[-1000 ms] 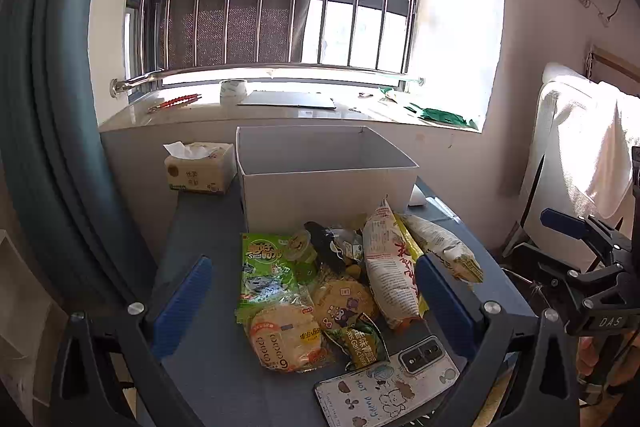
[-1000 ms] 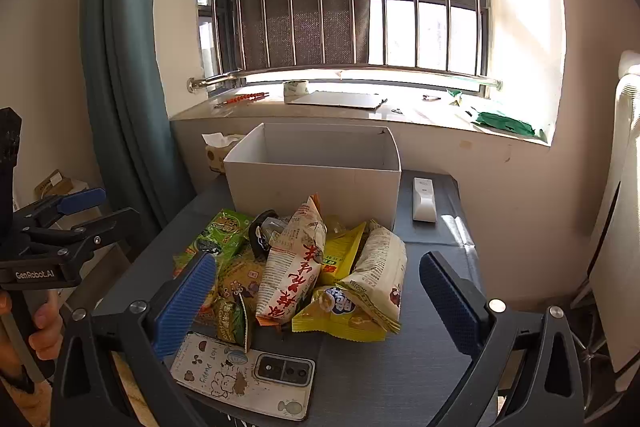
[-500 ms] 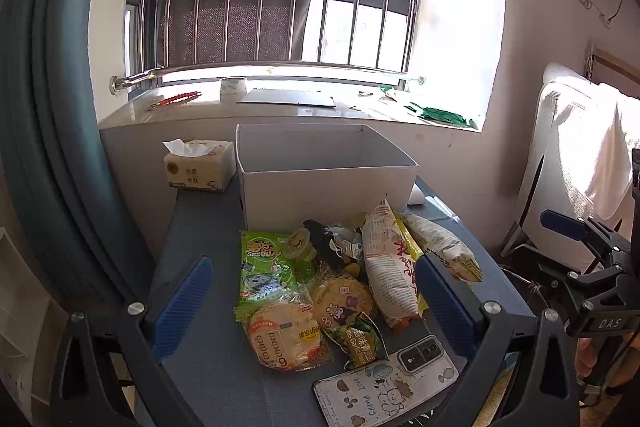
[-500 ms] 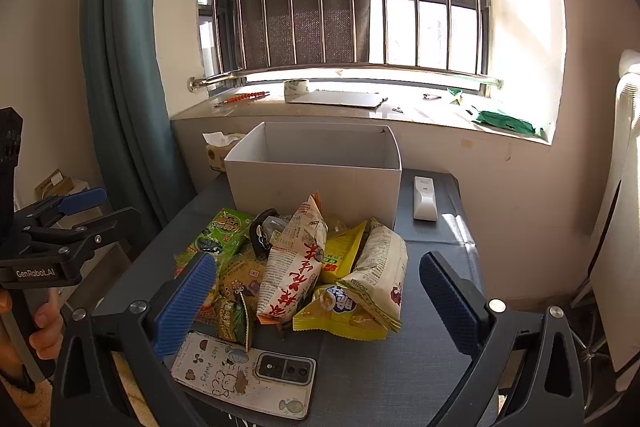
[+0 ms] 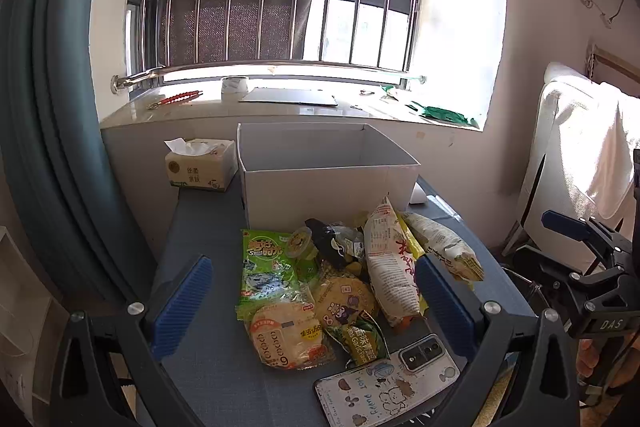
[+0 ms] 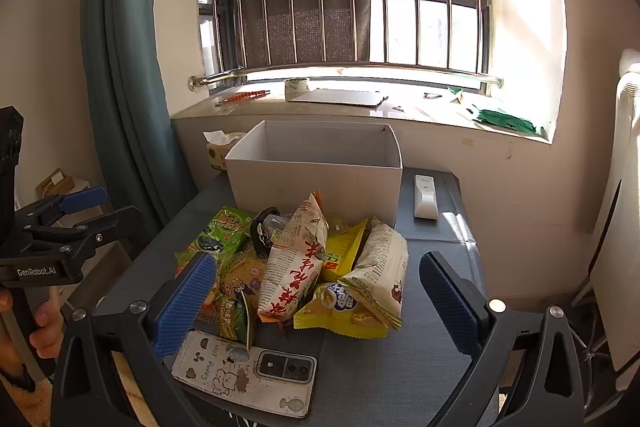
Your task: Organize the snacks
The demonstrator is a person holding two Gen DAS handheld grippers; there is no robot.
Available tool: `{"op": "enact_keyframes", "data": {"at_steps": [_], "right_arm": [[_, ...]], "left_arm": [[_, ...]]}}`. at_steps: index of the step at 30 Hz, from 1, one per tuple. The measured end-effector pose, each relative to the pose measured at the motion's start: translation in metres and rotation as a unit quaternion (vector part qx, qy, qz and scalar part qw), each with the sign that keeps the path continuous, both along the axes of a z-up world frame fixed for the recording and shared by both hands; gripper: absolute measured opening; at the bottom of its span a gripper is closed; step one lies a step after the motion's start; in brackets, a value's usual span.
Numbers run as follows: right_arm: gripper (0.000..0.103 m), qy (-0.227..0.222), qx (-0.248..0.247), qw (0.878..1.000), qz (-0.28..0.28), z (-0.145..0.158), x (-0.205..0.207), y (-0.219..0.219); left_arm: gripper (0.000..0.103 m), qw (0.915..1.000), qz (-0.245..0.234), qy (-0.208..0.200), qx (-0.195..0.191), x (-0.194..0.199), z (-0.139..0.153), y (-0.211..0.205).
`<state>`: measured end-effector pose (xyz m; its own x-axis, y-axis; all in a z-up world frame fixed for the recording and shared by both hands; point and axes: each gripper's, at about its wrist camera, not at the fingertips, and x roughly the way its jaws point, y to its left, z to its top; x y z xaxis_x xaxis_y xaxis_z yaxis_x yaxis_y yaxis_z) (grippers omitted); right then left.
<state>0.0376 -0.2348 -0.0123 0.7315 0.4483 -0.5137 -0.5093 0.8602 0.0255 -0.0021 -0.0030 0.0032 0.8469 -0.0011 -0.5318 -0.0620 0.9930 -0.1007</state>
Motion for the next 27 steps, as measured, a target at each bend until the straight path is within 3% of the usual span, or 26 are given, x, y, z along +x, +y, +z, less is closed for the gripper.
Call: {"op": "enact_keyframes", "data": {"at_steps": [27], "right_arm": [[0.103,0.009,0.003,1.0,-0.002,-0.0027,0.0015,-0.0026]], "left_arm": [[0.103,1.0,0.001,0.002,-0.003,-0.0005,-0.001,0.0004]]}}
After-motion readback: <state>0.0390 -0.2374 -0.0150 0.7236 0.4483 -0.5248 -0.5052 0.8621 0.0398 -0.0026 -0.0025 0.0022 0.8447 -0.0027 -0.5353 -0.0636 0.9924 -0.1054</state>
